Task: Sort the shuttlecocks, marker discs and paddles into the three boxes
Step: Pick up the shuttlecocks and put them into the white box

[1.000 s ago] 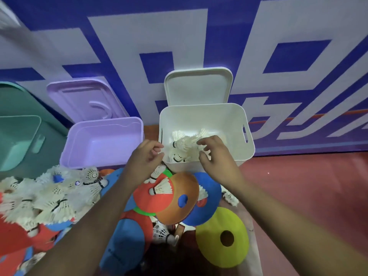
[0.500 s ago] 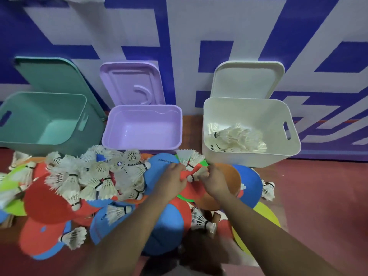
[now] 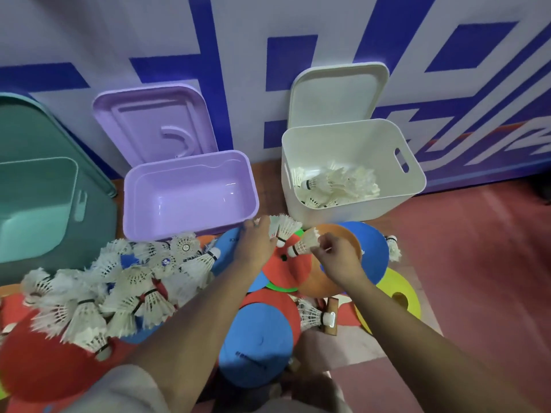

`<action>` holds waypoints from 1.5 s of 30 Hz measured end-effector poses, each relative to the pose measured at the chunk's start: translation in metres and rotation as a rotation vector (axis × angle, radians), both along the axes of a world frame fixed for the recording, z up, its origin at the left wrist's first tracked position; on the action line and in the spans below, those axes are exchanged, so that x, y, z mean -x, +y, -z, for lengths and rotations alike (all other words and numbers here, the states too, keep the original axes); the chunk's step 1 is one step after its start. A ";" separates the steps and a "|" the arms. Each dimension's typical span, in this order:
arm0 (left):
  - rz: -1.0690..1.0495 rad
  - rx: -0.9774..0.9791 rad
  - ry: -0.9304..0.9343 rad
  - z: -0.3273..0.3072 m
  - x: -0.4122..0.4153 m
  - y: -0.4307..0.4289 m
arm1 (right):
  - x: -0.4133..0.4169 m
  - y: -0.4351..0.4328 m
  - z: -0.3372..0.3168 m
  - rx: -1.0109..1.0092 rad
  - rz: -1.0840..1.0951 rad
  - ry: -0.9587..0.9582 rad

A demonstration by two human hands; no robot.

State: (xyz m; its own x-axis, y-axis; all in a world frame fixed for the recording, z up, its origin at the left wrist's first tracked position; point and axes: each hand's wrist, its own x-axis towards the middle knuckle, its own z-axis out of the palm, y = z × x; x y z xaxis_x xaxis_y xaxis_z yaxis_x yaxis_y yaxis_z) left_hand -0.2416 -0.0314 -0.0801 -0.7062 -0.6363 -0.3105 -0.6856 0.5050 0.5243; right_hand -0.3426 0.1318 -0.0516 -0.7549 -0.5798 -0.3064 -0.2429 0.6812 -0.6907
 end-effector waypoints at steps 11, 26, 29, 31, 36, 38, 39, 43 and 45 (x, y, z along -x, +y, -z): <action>0.097 -0.394 0.470 -0.030 -0.047 -0.007 | -0.008 -0.017 -0.061 0.178 -0.086 0.106; -0.130 -0.521 0.560 -0.027 -0.095 -0.013 | -0.010 -0.026 0.004 -0.215 -0.011 0.024; -0.142 -0.545 0.544 -0.024 -0.101 -0.011 | -0.008 -0.028 0.018 -0.245 -0.086 -0.009; -0.145 -0.542 0.515 -0.020 -0.106 -0.011 | -0.007 -0.029 0.024 -0.210 -0.095 0.054; -0.165 -0.459 0.469 -0.024 -0.111 -0.011 | -0.012 -0.019 0.003 -0.037 -0.097 0.184; -0.166 -0.414 0.450 -0.028 -0.113 -0.011 | -0.016 -0.017 -0.019 0.091 -0.067 0.203; -0.161 -0.392 0.437 -0.031 -0.114 -0.011 | -0.019 -0.017 -0.031 0.155 -0.062 0.191; -0.066 -0.298 0.406 -0.045 -0.115 -0.010 | -0.032 -0.025 -0.065 0.272 -0.220 0.168; -0.051 -0.311 0.431 -0.052 -0.116 -0.008 | -0.040 -0.034 -0.070 0.229 -0.337 0.167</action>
